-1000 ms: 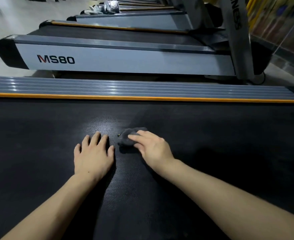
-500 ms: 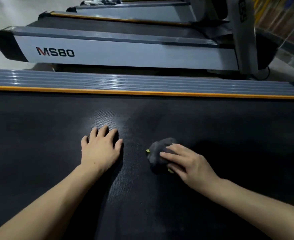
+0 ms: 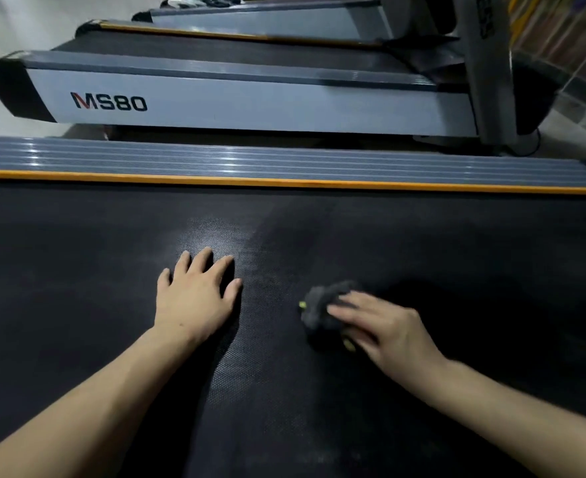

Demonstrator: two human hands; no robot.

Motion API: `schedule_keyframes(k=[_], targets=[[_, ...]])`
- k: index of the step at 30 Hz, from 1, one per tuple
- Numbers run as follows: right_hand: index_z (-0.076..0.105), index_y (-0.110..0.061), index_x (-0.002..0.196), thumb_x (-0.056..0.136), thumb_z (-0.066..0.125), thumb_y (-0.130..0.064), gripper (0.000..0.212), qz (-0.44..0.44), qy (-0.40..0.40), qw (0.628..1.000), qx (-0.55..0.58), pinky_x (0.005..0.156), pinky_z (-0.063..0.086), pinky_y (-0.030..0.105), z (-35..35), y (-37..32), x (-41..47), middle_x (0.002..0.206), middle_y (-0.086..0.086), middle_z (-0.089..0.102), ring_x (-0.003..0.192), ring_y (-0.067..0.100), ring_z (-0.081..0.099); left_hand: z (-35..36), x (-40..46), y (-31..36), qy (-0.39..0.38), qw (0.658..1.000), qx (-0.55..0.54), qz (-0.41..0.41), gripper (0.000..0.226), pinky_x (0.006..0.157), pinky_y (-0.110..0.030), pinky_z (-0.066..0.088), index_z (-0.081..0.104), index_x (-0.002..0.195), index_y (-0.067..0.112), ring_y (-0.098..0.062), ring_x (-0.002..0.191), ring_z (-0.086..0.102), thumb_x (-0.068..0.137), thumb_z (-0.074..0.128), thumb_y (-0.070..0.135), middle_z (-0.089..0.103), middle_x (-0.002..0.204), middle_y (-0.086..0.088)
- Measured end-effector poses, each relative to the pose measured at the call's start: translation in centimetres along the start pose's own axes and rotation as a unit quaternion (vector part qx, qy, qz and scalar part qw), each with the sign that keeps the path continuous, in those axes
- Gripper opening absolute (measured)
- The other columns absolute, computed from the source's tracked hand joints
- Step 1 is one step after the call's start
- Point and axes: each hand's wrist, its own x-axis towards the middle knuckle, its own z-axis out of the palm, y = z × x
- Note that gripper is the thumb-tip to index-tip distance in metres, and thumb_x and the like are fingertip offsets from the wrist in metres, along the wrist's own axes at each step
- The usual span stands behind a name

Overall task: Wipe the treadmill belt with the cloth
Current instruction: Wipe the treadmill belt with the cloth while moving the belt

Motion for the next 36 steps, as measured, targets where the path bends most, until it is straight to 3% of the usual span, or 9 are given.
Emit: schedule_keyframes(k=[4,6,10,13,17,25,29,32,36], targets=[[0.071,-0.022,0.119,0.092,0.063,-0.028,0.029,-0.034,-0.001,0.999,-0.035,0.105,0.048,0.037,0.9,2.1,3.9,0.128,0.004,0.067,0.119,0.024,0.063,0.1,0.2,-0.1,-0.006,1.000,0.001,-0.002,0.049,0.119,-0.055,0.019,0.037,0.142,0.048,-0.026,0.150,0.018,0.096,0.032,0.064,0.032,0.159,0.007],[0.070,-0.021,0.118,0.090,0.065,-0.024,0.029,0.025,0.026,0.997,-0.064,0.106,0.045,0.048,2.1,3.9,9.9,0.132,0.007,0.064,0.123,0.030,0.060,0.2,0.3,-0.1,-0.012,1.000,-0.003,-0.007,0.051,0.120,-0.055,0.017,0.037,0.143,0.048,-0.025,0.151,0.017,0.096,0.030,0.064,0.031,0.160,0.007],[0.068,-0.034,0.120,0.091,0.065,-0.035,0.029,0.172,0.023,0.984,-0.048,0.098,0.048,0.037,3.2,3.7,13.9,0.130,-0.002,0.066,0.119,0.025,0.061,0.1,0.1,-0.1,-0.016,1.000,-0.011,-0.009,0.050,0.121,-0.052,0.015,0.038,0.144,0.047,-0.025,0.152,0.015,0.097,0.031,0.063,0.029,0.161,0.007],[0.071,-0.027,0.118,0.085,0.072,-0.029,0.033,0.054,0.036,0.998,-0.009,0.094,0.054,0.038,3.0,-0.5,6.8,0.126,0.004,0.068,0.114,0.023,0.066,-0.1,-0.4,-1.0,0.000,1.000,-0.009,0.014,0.048,0.120,-0.048,0.021,0.043,0.142,0.044,-0.021,0.149,0.021,0.097,0.037,0.060,0.035,0.158,0.007],[0.064,-0.028,0.129,0.095,0.062,-0.030,0.034,-0.081,-0.044,0.996,0.022,0.109,0.044,0.032,2.7,-2.4,1.9,0.139,0.002,0.059,0.128,0.018,0.056,-0.4,-0.4,-2.0,0.011,1.000,-0.009,0.016,0.048,0.120,-0.048,0.022,0.044,0.141,0.043,-0.021,0.151,0.022,0.097,0.038,0.061,0.035,0.159,0.007],[0.060,-0.041,0.130,0.097,0.056,-0.036,0.034,0.129,0.008,0.989,-0.067,0.104,0.045,0.037,6.0,1.6,17.9,0.143,-0.006,0.055,0.129,0.021,0.054,-0.3,-0.9,-2.6,0.003,1.000,-0.024,-0.008,0.050,0.122,-0.047,0.018,0.040,0.144,0.045,-0.023,0.153,0.015,0.098,0.031,0.061,0.030,0.162,0.006],[0.069,-0.030,0.122,0.088,0.068,-0.028,0.035,0.024,0.031,0.999,-0.013,0.092,0.056,0.043,5.8,-2.9,10.4,0.131,0.005,0.065,0.117,0.026,0.064,-0.7,-0.9,-3.9,0.001,1.000,-0.005,-0.020,0.049,0.122,-0.050,0.017,0.039,0.145,0.046,-0.023,0.152,0.016,0.098,0.033,0.059,0.030,0.162,0.007],[0.064,-0.031,0.128,0.093,0.062,-0.032,0.036,-0.080,-0.047,0.995,0.042,0.107,0.046,0.032,5.4,-5.0,5.2,0.139,0.000,0.059,0.128,0.018,0.056,-0.9,-0.8,-4.6,0.007,1.000,-0.011,-0.021,0.048,0.119,-0.049,0.023,0.042,0.144,0.043,-0.023,0.151,0.022,0.098,0.038,0.055,0.036,0.159,0.007],[0.065,-0.034,0.127,0.094,0.057,-0.038,0.034,-0.054,-0.012,0.998,0.006,0.100,0.051,0.038,6.3,-2.1,12.0,0.136,-0.001,0.061,0.124,0.018,0.060,-1.1,-0.9,-4.7,0.003,1.000,-0.013,-0.006,0.045,0.119,-0.046,0.024,0.045,0.142,0.041,-0.023,0.151,0.024,0.099,0.039,0.052,0.038,0.157,0.005]])
